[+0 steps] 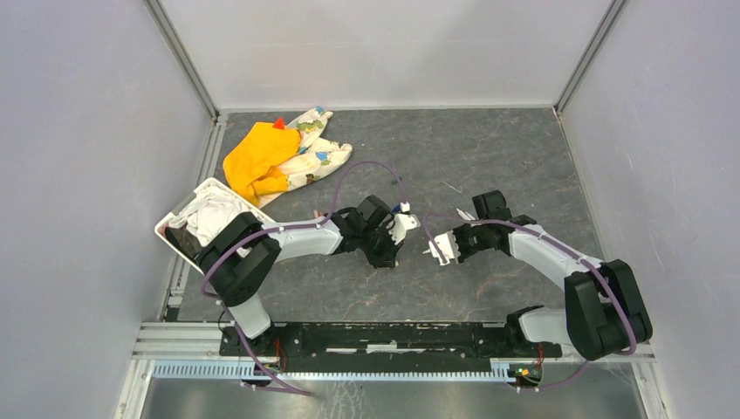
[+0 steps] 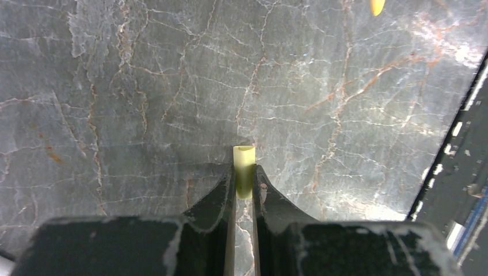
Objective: Insert the pens into the pen caps
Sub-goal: Pick up the pen cap from the center of the board, then insert the pen cap onto the pen.
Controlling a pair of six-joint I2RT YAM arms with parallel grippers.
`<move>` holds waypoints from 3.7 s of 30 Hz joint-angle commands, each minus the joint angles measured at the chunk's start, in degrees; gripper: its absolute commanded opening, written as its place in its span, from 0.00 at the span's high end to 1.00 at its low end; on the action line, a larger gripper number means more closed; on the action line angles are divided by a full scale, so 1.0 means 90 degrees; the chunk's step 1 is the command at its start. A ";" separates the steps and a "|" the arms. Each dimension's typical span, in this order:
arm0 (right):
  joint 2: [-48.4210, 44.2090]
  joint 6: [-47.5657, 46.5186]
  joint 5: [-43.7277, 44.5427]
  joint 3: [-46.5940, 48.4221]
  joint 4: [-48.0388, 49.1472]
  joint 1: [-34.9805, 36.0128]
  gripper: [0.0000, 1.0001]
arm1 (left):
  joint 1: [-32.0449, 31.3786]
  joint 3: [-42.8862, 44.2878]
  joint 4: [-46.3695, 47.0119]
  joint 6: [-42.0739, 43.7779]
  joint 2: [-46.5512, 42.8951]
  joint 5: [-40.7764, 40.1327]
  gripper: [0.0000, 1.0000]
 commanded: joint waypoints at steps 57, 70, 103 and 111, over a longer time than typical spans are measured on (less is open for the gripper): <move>0.0384 0.1111 0.1374 -0.0378 0.1788 0.1887 1.00 | 0.0700 0.0197 0.0575 -0.1447 -0.0095 0.2392 0.98; 0.0355 0.1330 0.1223 -0.0393 0.1929 0.2071 1.00 | 0.0695 0.0244 0.0596 -0.1540 0.0012 0.2477 0.98; 0.0325 0.2224 -0.0650 -0.0122 0.1777 0.1467 1.00 | 0.0942 0.0298 0.0879 -0.2330 -0.1270 0.1476 0.61; -0.0124 0.3229 -0.2112 -0.0017 0.1974 0.0585 1.00 | 0.1027 -0.0736 0.2993 -0.2337 -0.3395 0.0233 0.48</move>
